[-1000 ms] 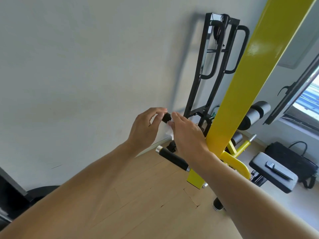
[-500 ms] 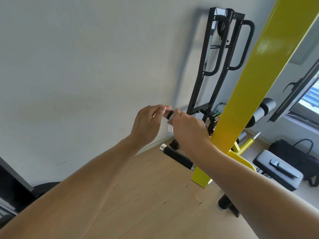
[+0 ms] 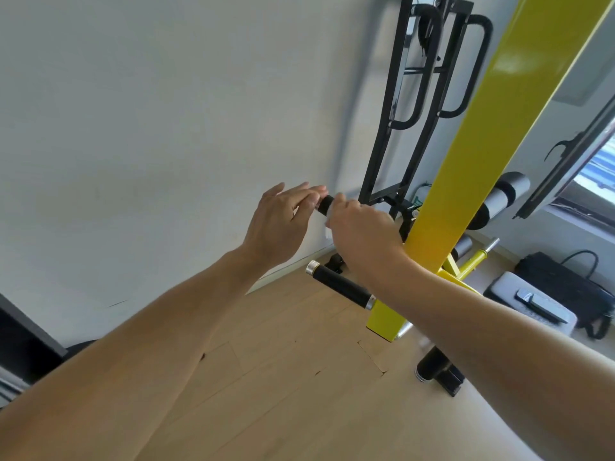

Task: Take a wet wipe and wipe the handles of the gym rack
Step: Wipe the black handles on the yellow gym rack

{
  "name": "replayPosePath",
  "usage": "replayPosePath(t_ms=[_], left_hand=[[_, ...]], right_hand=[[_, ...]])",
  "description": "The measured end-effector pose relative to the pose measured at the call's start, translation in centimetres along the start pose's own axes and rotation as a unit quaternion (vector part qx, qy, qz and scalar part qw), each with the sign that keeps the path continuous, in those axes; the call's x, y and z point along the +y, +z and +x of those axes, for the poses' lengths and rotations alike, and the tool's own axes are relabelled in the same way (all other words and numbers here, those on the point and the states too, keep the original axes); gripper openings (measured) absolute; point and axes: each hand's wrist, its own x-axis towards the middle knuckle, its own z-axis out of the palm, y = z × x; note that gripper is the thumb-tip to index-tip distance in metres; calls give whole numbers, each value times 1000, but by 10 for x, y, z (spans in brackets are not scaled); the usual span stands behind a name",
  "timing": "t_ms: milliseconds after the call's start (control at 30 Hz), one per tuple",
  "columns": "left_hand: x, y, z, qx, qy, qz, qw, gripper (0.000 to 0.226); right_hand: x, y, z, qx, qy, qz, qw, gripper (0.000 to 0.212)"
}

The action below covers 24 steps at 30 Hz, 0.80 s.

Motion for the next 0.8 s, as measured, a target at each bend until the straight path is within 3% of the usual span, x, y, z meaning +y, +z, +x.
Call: replayPosePath(t_ms=[167, 300, 467, 600, 700, 800], left_hand=[[-2, 2, -2, 19, 2, 61, 998, 47], [-4, 4, -1, 33, 8, 56, 998, 45], [0, 7, 1, -1, 1, 11, 1000, 44], [-4, 6, -1, 2, -1, 45, 999, 48], [-6, 3, 0, 15, 15, 84, 996, 50], [-6, 4, 2, 27, 24, 85, 996, 46]], right_hand=[[-1, -1, 2, -30, 38, 57, 997, 30], [7, -3, -21, -69, 89, -37, 993, 38], [-1, 4, -4, -8, 46, -21, 999, 29], [-7, 7, 16, 1, -10, 39, 999, 40], [0, 4, 11, -31, 43, 54, 997, 35], [11, 3, -7, -64, 86, -1, 994, 29]])
